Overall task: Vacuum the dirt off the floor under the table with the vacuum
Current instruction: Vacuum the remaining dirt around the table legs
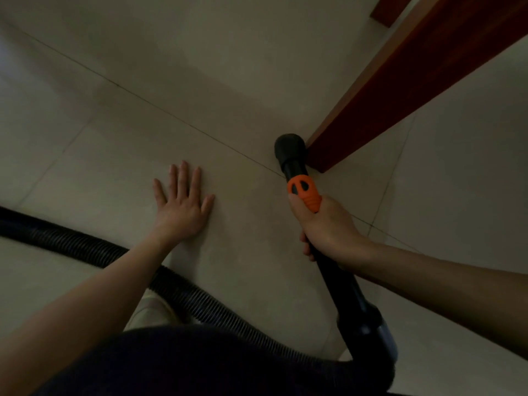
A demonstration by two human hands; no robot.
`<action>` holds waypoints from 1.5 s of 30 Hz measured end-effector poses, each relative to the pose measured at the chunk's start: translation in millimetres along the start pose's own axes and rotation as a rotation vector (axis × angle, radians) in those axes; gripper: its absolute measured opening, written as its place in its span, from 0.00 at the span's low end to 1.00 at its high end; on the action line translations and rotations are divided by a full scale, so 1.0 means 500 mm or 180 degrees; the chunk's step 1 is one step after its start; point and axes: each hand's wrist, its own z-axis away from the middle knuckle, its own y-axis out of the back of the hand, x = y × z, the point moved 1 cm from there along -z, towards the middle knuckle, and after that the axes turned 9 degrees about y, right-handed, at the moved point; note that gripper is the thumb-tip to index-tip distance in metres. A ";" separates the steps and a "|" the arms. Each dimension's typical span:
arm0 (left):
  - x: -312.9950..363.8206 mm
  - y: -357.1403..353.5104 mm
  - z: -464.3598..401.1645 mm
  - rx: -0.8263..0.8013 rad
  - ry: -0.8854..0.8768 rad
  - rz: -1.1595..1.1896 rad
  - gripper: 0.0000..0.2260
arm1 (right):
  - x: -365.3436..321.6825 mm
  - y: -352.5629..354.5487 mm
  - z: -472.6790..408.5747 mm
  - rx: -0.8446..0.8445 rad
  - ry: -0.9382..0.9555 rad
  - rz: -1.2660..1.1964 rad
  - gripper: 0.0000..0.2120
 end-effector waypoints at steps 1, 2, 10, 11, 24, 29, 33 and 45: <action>0.006 0.003 0.000 -0.0047 0.0029 0.0045 0.29 | 0.000 -0.006 -0.004 0.0001 -0.0057 0.0012 0.18; 0.010 0.008 0.001 -0.0096 0.0072 0.0118 0.29 | -0.001 -0.010 -0.007 0.0002 -0.0113 0.0004 0.18; 0.127 0.093 0.008 -0.0418 -0.0057 0.2152 0.18 | -0.022 -0.021 -0.027 0.0064 -0.0333 -0.0623 0.21; 0.158 0.108 0.016 -0.0975 0.0084 0.2590 0.20 | -0.024 -0.024 -0.028 0.0087 -0.0335 -0.0639 0.21; 0.300 0.169 0.033 -0.2678 0.0677 0.3719 0.14 | 0.000 -0.033 -0.005 -0.0140 -0.0078 -0.1272 0.16; 0.322 0.189 0.020 -0.2524 0.0708 0.3849 0.16 | 0.010 -0.019 0.026 -0.0260 0.0073 -0.1356 0.15; 0.345 0.208 0.008 -0.2405 0.0673 0.3798 0.15 | -0.012 -0.006 0.005 -0.0055 0.0026 -0.1351 0.18; 0.288 0.147 0.077 -0.2644 0.0997 0.4014 0.13 | 0.041 -0.045 0.082 -0.0250 -0.0056 -0.1007 0.19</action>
